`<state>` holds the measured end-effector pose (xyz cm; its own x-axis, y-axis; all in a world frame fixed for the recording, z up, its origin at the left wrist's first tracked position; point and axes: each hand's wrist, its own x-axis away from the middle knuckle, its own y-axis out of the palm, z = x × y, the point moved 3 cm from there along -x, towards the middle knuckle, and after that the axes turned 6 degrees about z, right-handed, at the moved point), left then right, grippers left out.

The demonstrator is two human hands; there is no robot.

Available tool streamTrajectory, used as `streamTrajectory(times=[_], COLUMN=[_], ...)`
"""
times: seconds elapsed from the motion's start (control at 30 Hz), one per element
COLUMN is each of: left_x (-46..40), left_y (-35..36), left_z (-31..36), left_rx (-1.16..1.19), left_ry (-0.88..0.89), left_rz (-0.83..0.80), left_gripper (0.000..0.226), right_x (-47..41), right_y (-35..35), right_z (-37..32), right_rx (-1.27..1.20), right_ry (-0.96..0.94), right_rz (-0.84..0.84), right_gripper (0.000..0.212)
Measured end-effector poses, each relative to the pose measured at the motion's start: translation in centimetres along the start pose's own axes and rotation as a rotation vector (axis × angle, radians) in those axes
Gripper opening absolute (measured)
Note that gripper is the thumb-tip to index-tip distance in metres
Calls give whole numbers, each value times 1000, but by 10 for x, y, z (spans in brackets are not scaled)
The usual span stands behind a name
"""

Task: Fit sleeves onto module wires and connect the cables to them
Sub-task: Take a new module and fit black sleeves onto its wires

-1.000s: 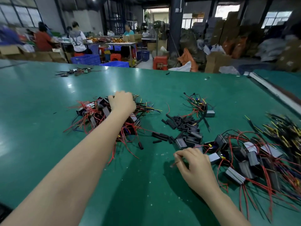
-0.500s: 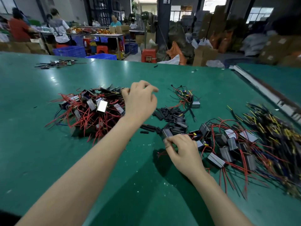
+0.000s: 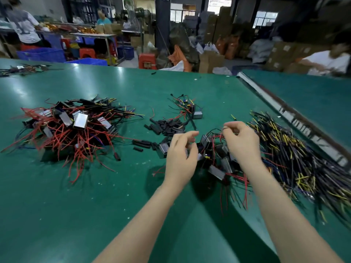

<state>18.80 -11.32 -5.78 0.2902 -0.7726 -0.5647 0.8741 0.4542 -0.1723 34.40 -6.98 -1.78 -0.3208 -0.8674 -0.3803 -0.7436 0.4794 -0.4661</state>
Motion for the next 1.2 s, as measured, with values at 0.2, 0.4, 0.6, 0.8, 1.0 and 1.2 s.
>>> streamTrajectory(times=[0.2,0.4,0.6,0.8,1.0,1.2], left_x=[2,8,5,5,-1,1], left_y=[2,4,6,5,-4,0], left_z=[-8,-6,-4,2,-15,-18], left_rx=[-89,-129,149,318,406,480], left_ry=[52,127,-154,-252,-588,-632], left_rz=[-110,-161,-181,-223,-51,-29], left_gripper=[24,25,26,15,25,18], right_x=[-28,-21,16,26,25,15], right_y=[-11,-10,-16,9,-6,-26], right_z=[22,21,4,16,22,13], right_rx=[484,515,-94,143,-18,-1174], right_ry=[-12,-142,-500,-340,-235,276], right_rz=[-188,-91,67,-152,9,-65], right_gripper=[21,13,7,29,35,18])
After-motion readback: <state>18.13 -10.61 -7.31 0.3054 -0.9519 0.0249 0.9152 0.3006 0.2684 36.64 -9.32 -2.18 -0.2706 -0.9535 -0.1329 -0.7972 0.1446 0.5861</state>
